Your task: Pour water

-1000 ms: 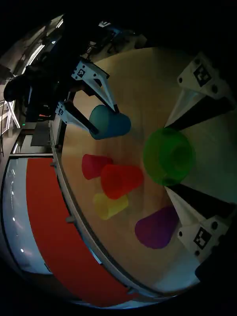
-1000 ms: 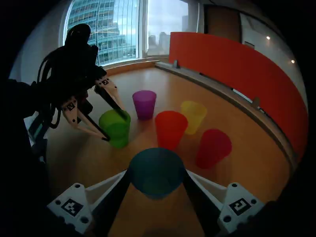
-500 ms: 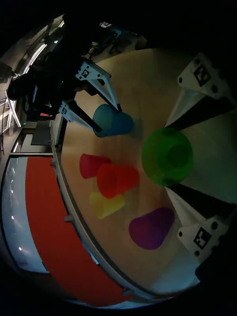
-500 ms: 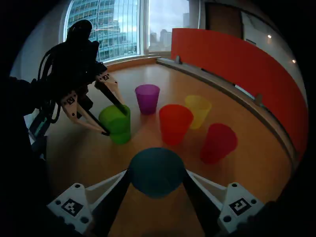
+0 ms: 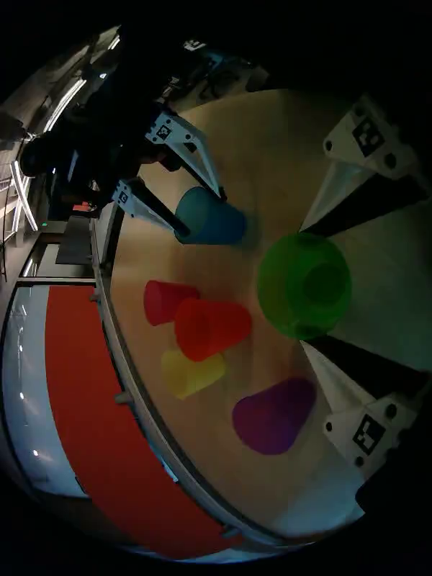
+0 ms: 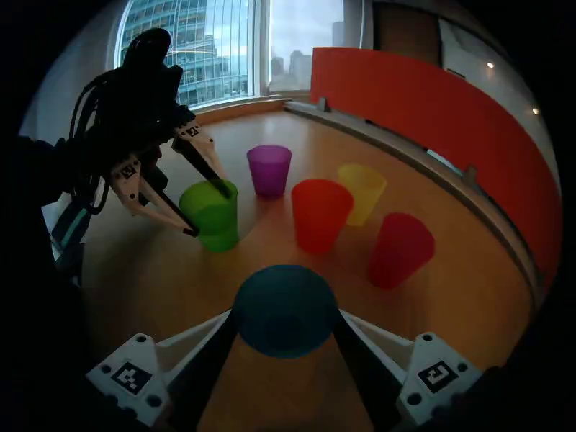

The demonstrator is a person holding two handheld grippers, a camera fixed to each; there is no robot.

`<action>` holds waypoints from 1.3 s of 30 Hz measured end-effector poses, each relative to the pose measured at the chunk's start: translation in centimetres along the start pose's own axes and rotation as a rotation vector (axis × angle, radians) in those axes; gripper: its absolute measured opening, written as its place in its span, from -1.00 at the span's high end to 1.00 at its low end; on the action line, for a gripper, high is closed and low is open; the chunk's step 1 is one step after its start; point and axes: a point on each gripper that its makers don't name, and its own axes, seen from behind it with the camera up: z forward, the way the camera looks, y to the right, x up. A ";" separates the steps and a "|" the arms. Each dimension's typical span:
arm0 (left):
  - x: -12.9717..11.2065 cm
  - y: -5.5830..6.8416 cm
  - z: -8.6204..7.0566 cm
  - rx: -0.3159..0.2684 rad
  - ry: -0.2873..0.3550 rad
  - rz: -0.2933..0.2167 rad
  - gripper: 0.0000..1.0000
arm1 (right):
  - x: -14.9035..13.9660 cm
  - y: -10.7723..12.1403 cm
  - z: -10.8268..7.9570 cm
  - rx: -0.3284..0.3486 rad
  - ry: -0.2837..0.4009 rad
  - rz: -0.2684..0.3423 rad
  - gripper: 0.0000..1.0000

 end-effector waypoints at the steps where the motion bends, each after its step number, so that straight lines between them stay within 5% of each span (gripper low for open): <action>1: -0.1 0.0 0.0 0.000 -0.002 -0.002 -0.76 | -0.1 0.0 0.0 -0.001 -0.002 -0.001 -0.87; 27: -1.4 -0.2 -0.2 0.000 -0.036 -0.035 -0.79 | -1.1 0.3 -0.5 -0.027 -0.007 0.018 -1.00; 39: -3.2 -0.6 -1.6 0.036 -0.057 -0.050 -0.79 | -2.3 0.2 -1.9 -0.049 -0.008 0.027 -1.00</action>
